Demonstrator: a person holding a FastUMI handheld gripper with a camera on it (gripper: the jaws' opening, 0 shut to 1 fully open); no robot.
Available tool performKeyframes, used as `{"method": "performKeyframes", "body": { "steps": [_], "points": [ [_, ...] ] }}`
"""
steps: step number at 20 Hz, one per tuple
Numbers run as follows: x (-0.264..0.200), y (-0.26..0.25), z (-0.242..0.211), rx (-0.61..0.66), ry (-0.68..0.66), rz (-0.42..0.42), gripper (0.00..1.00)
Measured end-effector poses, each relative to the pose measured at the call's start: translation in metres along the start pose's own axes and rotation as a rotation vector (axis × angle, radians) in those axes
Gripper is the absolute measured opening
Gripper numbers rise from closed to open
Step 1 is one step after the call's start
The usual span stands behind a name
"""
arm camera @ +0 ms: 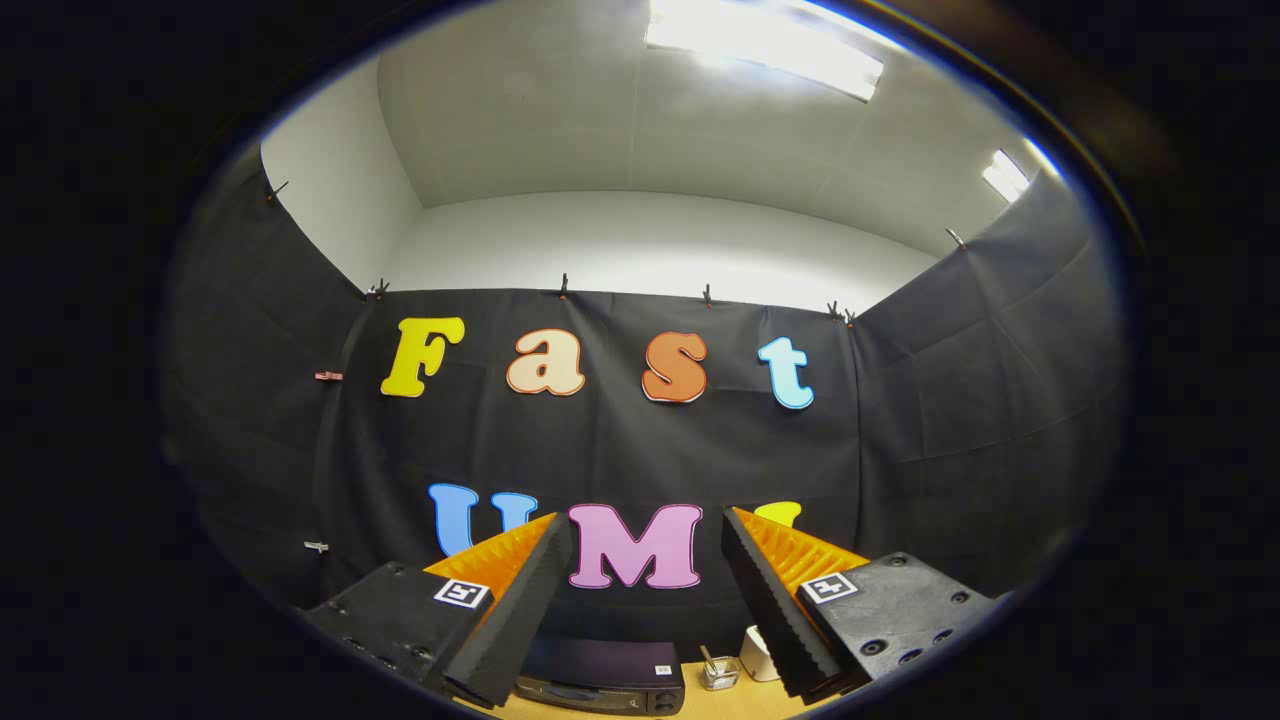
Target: Open the toaster oven, put the food inside, and close the toaster oven door.
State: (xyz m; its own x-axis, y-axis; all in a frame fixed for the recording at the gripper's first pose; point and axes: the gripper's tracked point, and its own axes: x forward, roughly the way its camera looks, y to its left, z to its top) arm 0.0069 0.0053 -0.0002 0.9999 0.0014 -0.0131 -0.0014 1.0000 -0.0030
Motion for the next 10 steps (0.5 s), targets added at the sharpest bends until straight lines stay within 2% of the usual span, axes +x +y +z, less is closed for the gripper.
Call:
{"method": "performKeyframes", "body": {
  "steps": [4,10],
  "points": [
    [0.004,-0.003,-0.001,-0.005,-0.009,-0.001,0.97],
    [0.026,0.008,-0.042,-0.02,0.066,0.062,0.97]
  ]
}}
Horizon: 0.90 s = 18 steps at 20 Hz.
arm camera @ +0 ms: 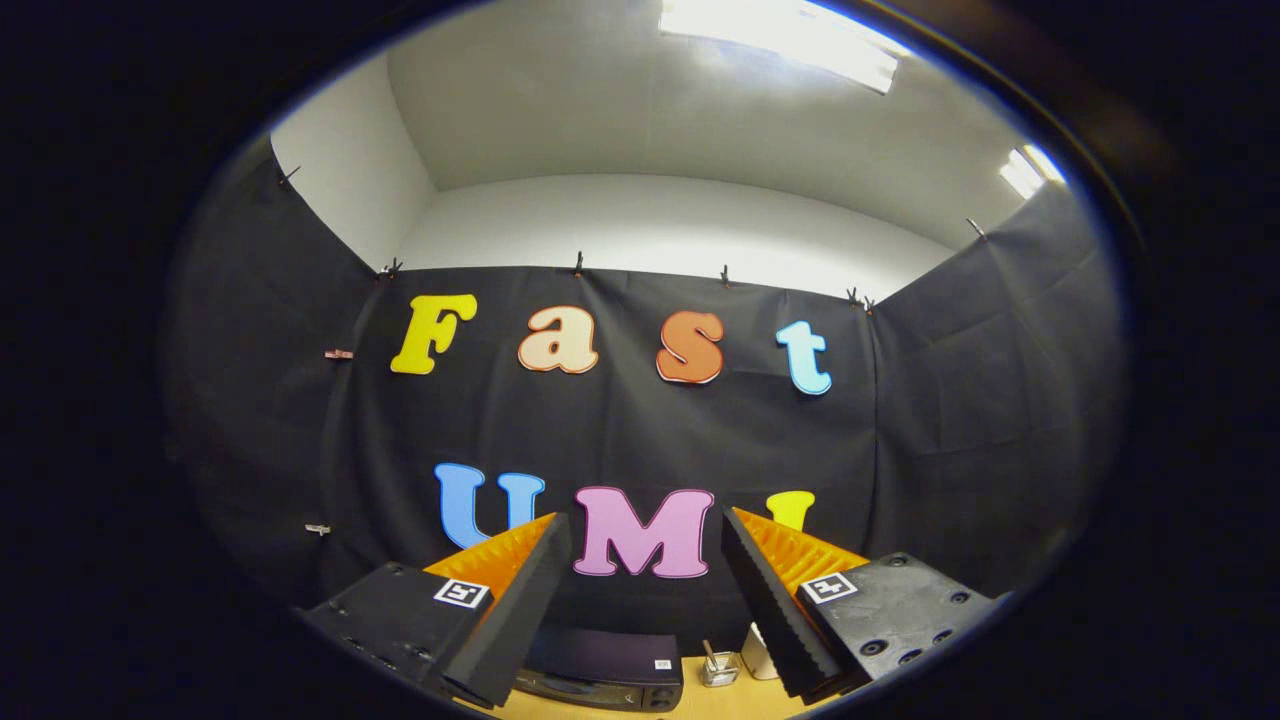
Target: Open the toaster oven, put the food inside, and close the toaster oven door.
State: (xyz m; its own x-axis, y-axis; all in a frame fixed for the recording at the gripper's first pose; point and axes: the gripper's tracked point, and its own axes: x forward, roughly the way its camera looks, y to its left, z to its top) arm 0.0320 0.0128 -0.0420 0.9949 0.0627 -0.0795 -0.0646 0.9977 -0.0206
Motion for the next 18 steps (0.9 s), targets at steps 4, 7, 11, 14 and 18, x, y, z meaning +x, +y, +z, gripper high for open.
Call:
{"method": "performKeyframes", "body": {
  "steps": [4,7,11,14,18],
  "points": [
    [0.027,0.009,-0.029,0.014,0.037,0.054,0.97],
    [0.049,0.014,-0.054,0.017,0.068,0.077,0.97],
    [0.082,0.019,-0.078,0.046,0.07,0.084,0.97],
    [0.105,0.025,-0.111,0.04,0.102,0.081,0.97],
    [0.12,0.044,-0.177,0.084,0.199,0.09,0.97]
  ]
}}
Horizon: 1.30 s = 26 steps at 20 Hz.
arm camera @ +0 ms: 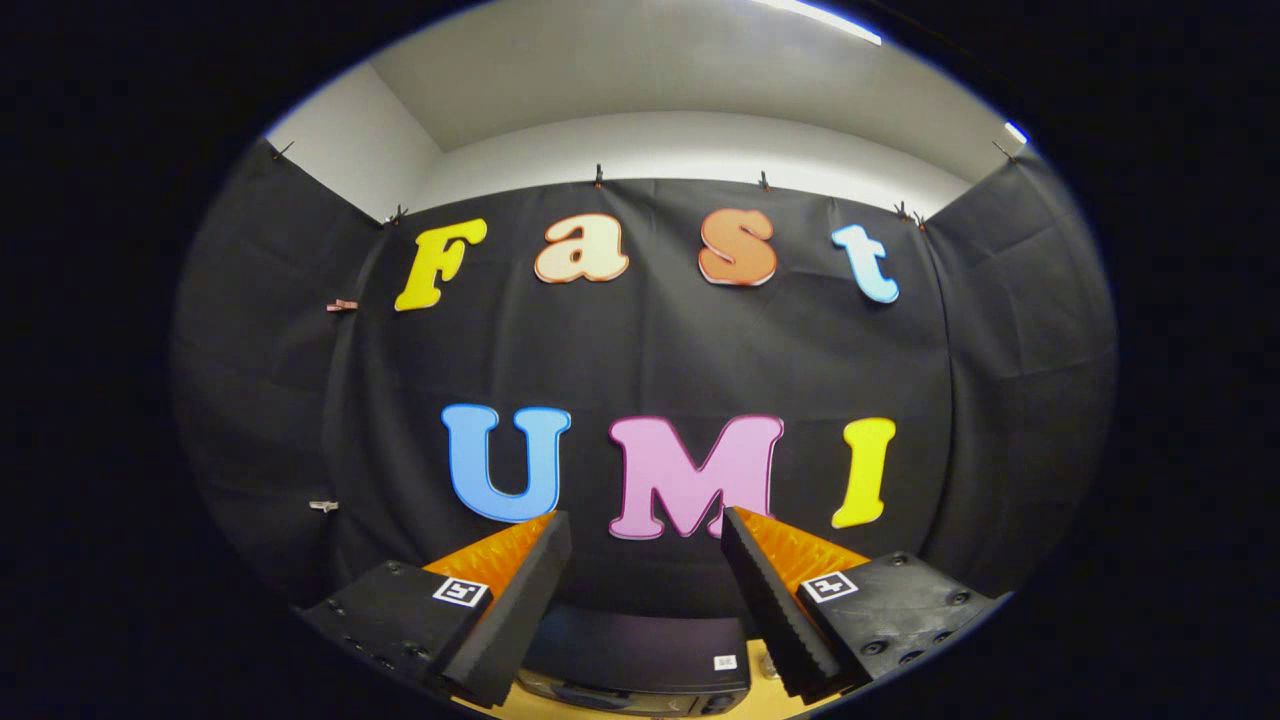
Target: Open the toaster oven, put the food inside, and close the toaster oven door.
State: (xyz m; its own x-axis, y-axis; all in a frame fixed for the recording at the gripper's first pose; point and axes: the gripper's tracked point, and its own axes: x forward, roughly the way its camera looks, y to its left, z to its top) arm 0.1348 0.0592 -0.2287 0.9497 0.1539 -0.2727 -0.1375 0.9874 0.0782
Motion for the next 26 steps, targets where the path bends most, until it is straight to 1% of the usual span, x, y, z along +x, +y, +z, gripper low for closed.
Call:
{"method": "performKeyframes", "body": {
  "steps": [2,5,10,15,18,22,25,26],
  "points": [
    [0.008,0.005,-0.038,0.028,0.063,-0.005,0.98],
    [0.018,0.003,-0.084,0.053,0.101,-0.057,0.98],
    [0.028,0.005,-0.152,0.095,0.166,-0.091,0.98],
    [0.017,0.016,-0.227,0.058,0.278,-0.084,0.99],
    [0.003,0.024,-0.286,0.025,0.403,-0.072,0.99],
    [0.002,0.022,-0.323,0.033,0.464,-0.089,0.99],
    [0.004,0.017,-0.339,0.009,0.499,-0.113,0.99],
    [0.004,0.017,-0.336,0.01,0.468,-0.119,1.0]
  ]
}}
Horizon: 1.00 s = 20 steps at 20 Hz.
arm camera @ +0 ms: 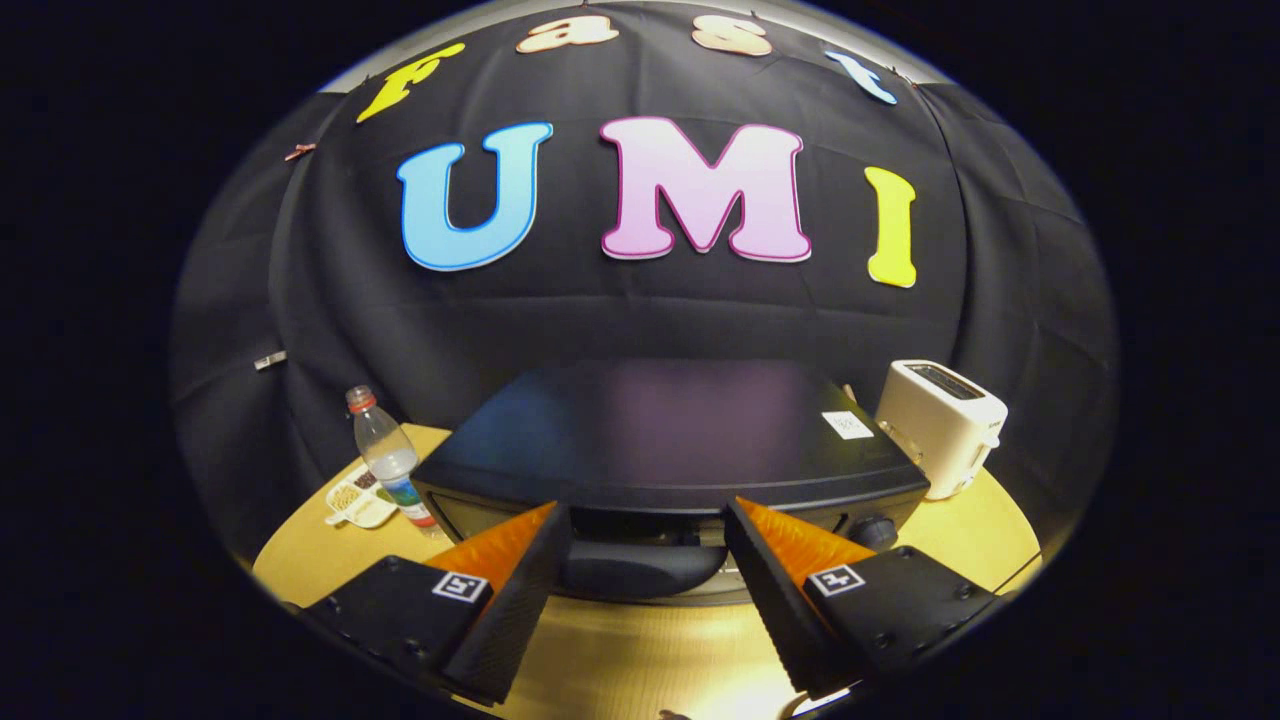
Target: Open the toaster oven, put the food inside, and close the toaster oven door.
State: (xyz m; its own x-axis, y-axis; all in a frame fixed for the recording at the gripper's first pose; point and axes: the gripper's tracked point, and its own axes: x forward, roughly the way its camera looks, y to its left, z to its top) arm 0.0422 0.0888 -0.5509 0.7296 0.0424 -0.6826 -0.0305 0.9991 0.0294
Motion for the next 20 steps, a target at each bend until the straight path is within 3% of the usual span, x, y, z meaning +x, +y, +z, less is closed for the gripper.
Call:
{"method": "performKeyframes", "body": {
  "steps": [11,16,20],
  "points": [
    [-0.017,0.004,-0.021,0.016,0.091,-0.003,0.99],
    [-0.052,0.004,-0.054,-0.018,0.173,0.013,0.98],
    [-0.079,0.003,-0.101,-0.026,0.319,0.028,0.96]
  ]
}}
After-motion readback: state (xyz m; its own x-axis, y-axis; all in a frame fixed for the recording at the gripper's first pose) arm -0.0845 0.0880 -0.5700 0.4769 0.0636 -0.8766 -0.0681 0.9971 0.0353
